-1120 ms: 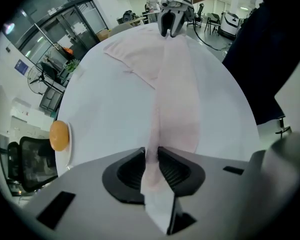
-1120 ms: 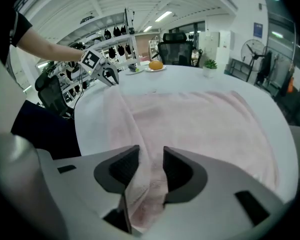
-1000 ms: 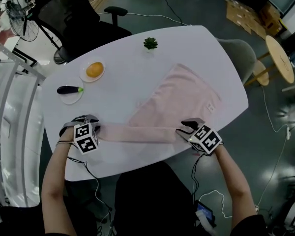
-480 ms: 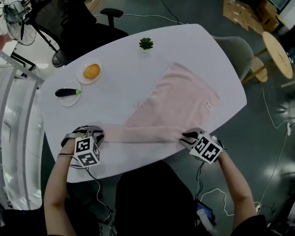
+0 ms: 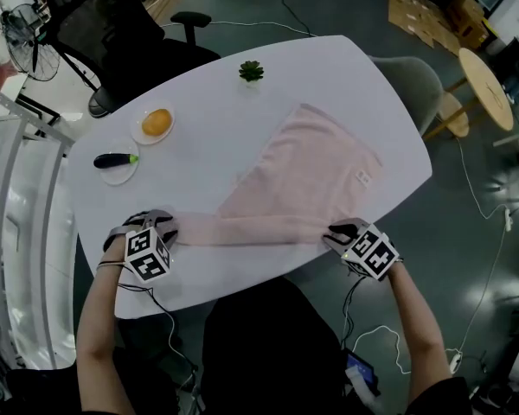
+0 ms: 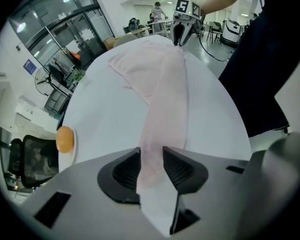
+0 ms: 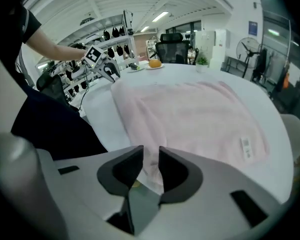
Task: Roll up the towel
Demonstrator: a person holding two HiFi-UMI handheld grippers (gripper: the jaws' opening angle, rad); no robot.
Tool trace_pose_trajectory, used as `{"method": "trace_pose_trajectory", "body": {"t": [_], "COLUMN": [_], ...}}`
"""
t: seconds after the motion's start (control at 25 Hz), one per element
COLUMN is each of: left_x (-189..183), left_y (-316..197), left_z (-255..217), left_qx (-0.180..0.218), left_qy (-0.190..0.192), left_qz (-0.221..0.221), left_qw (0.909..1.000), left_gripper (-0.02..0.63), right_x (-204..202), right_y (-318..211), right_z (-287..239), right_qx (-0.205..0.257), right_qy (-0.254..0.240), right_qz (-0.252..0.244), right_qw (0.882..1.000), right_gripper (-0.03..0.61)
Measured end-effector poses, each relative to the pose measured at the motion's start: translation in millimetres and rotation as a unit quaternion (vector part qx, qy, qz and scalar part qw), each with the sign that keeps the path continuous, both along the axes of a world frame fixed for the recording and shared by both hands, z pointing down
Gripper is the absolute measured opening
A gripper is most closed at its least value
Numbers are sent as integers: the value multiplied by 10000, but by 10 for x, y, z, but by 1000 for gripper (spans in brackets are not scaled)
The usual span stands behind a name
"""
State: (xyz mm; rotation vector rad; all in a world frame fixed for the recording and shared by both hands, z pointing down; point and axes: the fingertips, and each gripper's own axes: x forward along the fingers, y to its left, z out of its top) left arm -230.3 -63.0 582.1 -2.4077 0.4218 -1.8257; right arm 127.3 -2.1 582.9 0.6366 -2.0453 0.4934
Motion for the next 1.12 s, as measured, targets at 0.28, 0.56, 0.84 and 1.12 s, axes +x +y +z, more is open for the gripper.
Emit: {"method": "trace_pose_trajectory", "body": {"t": [0.28, 0.56, 0.84, 1.12], "left_x": [442, 1094, 1199, 1225], "left_y": [254, 632, 435, 242], "left_z": [-577, -221, 127, 164], "left_qx": [602, 383, 478, 520], "left_qy": [405, 463, 126, 31], "left_qz": [725, 1596, 1767, 1773], "left_qw": [9947, 9854, 9830, 9828], "left_gripper": [215, 227, 233, 265], "right_x": [-23, -348, -345, -139], "right_y": [175, 346, 319, 99], "right_z": [-416, -199, 84, 160], "right_qx": [752, 883, 1141, 1503], "right_qy": [214, 414, 925, 1305], "right_qz": [-337, -872, -1055, -840], "right_qw": [9964, 9914, 9835, 9764], "right_gripper": [144, 153, 181, 181]}}
